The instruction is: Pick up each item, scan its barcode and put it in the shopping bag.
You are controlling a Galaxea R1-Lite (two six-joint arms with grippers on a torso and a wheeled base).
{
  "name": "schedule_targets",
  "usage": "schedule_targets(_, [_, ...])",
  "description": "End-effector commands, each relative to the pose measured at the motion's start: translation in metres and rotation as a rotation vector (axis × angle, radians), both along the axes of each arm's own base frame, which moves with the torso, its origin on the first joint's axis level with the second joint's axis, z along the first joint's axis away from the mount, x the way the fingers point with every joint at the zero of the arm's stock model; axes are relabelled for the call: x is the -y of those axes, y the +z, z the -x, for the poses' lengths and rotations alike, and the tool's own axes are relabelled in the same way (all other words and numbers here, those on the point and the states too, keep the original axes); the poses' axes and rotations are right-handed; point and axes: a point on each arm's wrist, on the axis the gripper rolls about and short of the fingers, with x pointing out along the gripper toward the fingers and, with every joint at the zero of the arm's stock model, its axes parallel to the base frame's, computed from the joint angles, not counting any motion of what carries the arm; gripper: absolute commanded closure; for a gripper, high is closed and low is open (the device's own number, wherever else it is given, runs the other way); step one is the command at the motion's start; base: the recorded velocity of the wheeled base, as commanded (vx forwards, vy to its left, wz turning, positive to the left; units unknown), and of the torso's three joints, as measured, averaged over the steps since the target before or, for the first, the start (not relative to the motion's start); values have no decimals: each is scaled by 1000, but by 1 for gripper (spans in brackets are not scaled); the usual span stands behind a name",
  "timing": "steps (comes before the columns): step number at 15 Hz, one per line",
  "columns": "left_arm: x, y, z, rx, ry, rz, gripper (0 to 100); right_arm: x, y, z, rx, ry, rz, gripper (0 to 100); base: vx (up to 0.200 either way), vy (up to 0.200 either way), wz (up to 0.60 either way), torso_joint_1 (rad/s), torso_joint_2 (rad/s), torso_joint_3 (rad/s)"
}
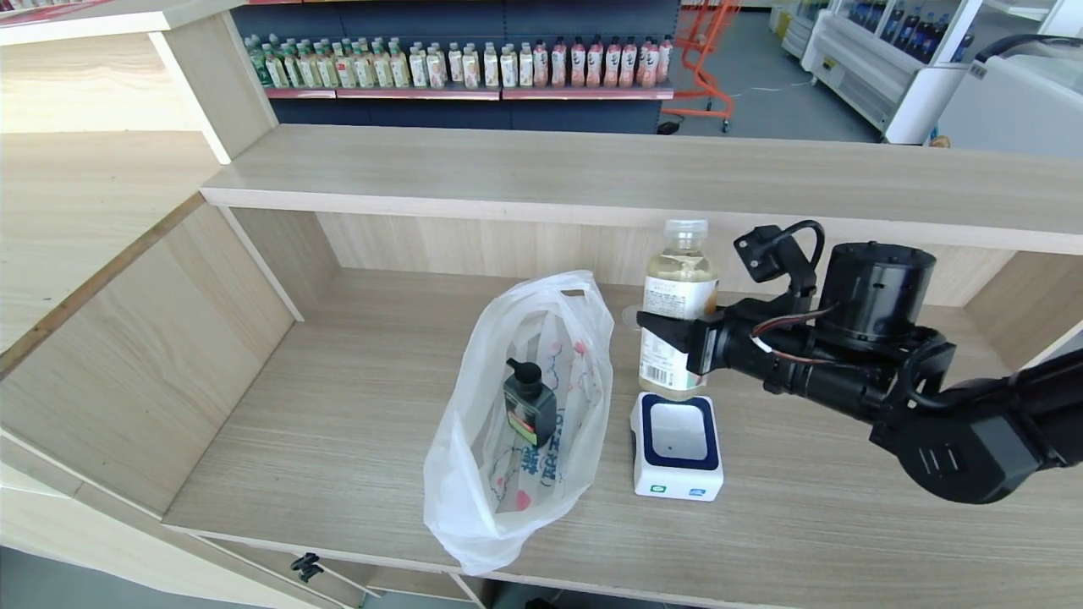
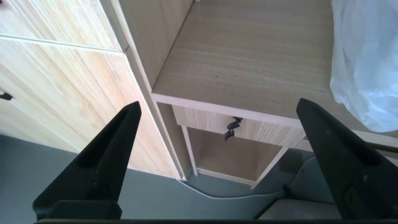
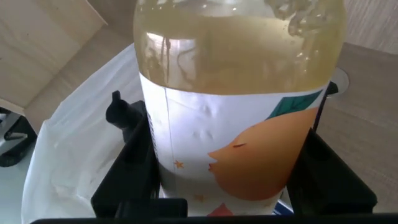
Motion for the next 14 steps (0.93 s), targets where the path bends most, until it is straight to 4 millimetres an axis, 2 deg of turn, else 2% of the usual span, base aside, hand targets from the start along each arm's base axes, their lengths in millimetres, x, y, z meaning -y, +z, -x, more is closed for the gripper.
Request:
schedule_targets(1, [0,0,0,-2,0,0,0,-27,-23,-18,-26,-1,35,100,0,0,0,0,0,0])
schedule_targets(6, [0,0,0,-2,0,0,0,-62,-53,-61,21,-4,72,100,0,0,0,0,0,0])
schedule_targets(10, [0,0,0,-2,0,0,0,-75,-72,-83,53,-2,54,100,0,0,0,0,0,0])
schedule_targets(14, [0,0,0,-2,0,0,0,-93,-75,-98,113,57,41,100,0,0,0,0,0,0])
